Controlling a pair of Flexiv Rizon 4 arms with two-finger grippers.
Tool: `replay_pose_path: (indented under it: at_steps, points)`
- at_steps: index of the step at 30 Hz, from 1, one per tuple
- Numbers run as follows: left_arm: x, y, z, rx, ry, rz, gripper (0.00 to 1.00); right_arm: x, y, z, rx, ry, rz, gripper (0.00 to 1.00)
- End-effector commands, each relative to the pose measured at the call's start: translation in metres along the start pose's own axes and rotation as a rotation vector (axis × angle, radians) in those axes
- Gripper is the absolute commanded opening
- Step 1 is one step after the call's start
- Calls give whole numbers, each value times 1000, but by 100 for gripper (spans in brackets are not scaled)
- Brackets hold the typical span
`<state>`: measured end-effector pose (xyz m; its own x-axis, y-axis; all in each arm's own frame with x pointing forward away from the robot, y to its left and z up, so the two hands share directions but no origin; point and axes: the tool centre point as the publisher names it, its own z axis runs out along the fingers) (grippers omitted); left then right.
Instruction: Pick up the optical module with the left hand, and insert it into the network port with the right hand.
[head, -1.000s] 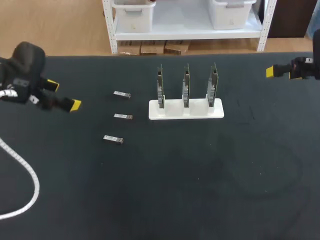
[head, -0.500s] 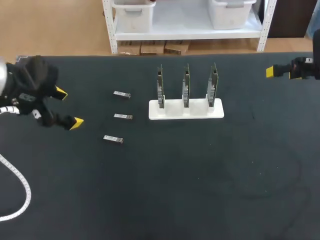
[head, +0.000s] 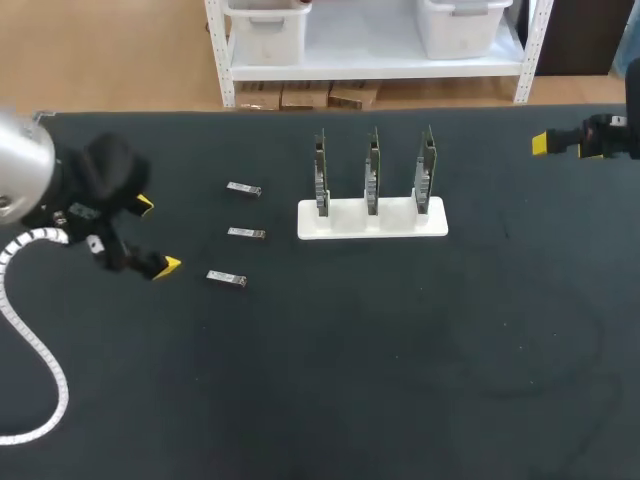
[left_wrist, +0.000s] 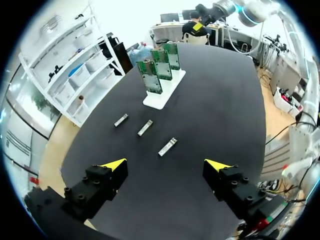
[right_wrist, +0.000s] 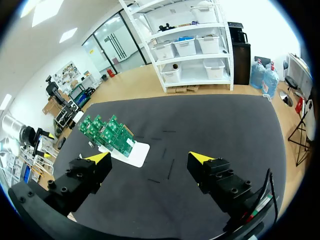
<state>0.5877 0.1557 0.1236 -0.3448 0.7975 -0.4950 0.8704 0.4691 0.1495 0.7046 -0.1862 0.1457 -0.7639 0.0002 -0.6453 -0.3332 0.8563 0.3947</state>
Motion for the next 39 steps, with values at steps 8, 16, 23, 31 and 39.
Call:
replay_pose_path:
  at_steps: [8,16,23,31,39]
  points:
    - [-6,3,2,20,29,-22,100,0,1,-1,3,1,0,100]
    - [-6,3,2,20,29,-22,100,0,1,-1,3,1,0,100]
    - [-6,3,2,20,29,-22,100,0,1,-1,3,1,0,100]
    - [-48,-5,2,89,161,270,100,0,1,-1,3,1,0,100]
    - [-83,-44,6,205,306,535,100,0,1,-1,3,1,0,100]
